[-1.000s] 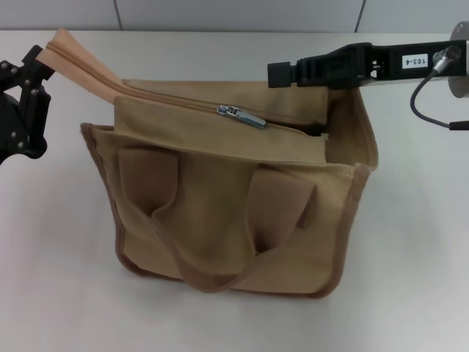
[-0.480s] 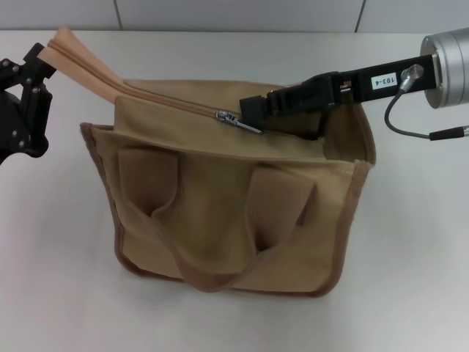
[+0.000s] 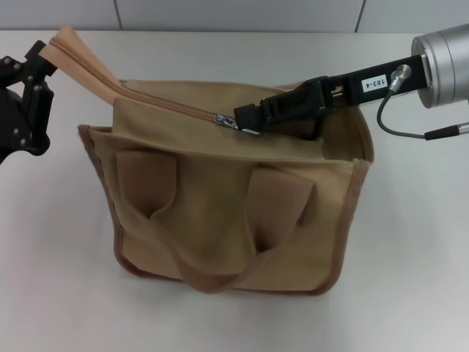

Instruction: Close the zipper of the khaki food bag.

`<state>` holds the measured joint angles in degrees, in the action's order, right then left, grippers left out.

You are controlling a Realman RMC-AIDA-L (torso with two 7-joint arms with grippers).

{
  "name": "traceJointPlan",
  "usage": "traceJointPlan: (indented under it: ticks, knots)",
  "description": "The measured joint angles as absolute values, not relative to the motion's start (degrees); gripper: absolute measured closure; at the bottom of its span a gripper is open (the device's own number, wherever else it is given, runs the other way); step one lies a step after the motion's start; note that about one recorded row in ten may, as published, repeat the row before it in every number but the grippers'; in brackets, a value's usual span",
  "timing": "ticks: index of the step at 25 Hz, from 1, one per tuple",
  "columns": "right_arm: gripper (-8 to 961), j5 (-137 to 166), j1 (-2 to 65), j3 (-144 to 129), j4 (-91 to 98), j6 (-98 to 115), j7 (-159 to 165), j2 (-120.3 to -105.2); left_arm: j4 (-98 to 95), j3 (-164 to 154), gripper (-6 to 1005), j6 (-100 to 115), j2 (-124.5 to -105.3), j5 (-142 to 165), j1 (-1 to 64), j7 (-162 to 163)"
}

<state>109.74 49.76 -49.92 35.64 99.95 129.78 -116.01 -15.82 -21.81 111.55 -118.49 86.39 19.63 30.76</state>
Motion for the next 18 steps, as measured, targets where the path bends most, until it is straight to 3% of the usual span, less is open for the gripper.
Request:
traceJointPlan:
  ticks: [8, 13, 18]
  knots:
    - [669, 109.4, 50.0, -49.6, 35.8, 101.4, 131.4, -116.01, -15.8, -21.9, 1001, 111.6, -118.56, 86.4, 19.8, 30.8]
    - [806, 109.0, 50.2, -49.7, 35.8, 102.4, 132.3, -115.92, -15.8, -22.0, 1001, 111.6, -118.57, 86.4, 19.8, 30.8]
    - [802, 109.1, 50.1, -49.7, 36.5, 102.4, 132.7, -115.96, -15.8, -22.0, 1001, 111.6, -118.57, 86.4, 19.8, 30.8]
